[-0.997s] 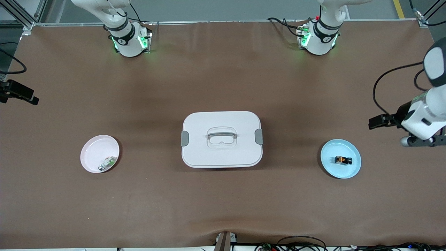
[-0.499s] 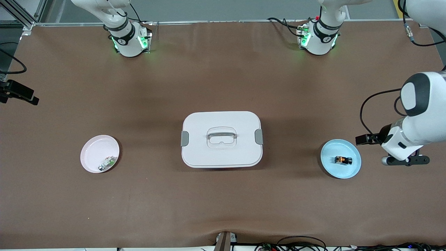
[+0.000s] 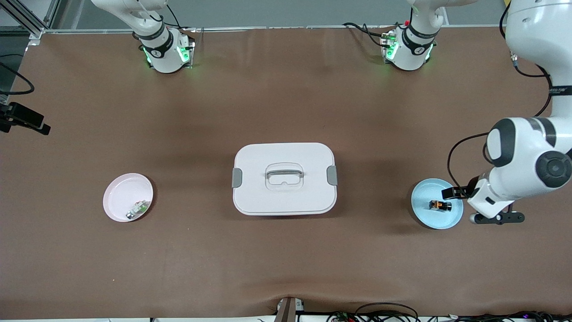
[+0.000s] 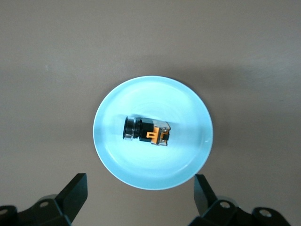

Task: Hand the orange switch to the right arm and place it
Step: 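Lower the left gripper and close it on the black-and-orange switch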

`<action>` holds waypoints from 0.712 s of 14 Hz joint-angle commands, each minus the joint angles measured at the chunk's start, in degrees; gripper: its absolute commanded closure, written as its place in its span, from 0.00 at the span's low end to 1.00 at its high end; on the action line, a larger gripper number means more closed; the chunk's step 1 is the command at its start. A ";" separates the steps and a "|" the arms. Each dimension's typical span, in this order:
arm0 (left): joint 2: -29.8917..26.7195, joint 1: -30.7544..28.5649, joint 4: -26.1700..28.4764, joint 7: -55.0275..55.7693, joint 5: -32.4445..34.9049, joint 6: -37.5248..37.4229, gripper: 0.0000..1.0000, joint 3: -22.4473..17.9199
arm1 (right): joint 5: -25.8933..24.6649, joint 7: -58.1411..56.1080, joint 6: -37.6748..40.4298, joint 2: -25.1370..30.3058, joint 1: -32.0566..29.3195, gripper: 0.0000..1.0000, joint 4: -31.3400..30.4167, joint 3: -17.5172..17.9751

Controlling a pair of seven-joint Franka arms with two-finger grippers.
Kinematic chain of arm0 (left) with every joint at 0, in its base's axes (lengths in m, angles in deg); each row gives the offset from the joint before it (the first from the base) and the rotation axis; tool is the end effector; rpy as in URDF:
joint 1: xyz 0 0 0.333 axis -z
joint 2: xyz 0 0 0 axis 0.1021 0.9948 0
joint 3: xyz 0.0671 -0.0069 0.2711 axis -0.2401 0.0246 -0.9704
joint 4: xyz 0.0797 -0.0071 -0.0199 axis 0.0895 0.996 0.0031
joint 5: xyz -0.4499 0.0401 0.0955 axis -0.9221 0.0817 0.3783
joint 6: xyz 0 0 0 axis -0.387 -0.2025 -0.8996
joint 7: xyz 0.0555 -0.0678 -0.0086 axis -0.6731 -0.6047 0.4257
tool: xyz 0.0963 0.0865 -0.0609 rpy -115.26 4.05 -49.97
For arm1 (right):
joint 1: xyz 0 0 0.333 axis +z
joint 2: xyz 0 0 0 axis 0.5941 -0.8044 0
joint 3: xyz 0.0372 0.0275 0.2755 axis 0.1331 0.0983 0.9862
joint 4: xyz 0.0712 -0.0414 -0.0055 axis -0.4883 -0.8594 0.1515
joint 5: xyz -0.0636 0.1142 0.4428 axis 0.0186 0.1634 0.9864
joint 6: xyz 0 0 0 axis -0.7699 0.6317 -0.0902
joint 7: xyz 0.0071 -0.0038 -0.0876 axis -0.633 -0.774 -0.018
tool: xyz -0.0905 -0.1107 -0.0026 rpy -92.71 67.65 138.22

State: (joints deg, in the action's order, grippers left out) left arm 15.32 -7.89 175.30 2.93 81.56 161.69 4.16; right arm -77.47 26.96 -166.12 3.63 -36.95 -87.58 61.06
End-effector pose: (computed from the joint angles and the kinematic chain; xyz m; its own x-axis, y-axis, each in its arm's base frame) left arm 0.7129 -0.0076 0.2109 0.9976 0.0173 -0.0666 0.0136 -0.9984 -0.0556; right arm 0.6414 -0.0568 0.5731 0.9960 -0.0878 -0.0138 -0.0881 -0.9957 -0.0277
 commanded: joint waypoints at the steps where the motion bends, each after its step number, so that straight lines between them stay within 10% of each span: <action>1: 1.56 0.36 -0.05 0.79 2.60 2.24 0.00 -0.16 | 0.87 -0.34 -0.34 1.50 -0.46 0.00 -1.27 0.10; 10: 5.78 -0.08 0.56 0.09 6.21 7.96 0.00 0.02 | 1.14 -0.17 -0.52 1.41 -0.72 0.00 -1.27 0.10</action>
State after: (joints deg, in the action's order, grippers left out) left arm 20.66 -7.84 175.35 2.94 86.32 167.58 4.15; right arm -77.33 26.96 -166.18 3.63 -37.02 -87.58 60.98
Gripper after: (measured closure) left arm 0.000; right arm 0.000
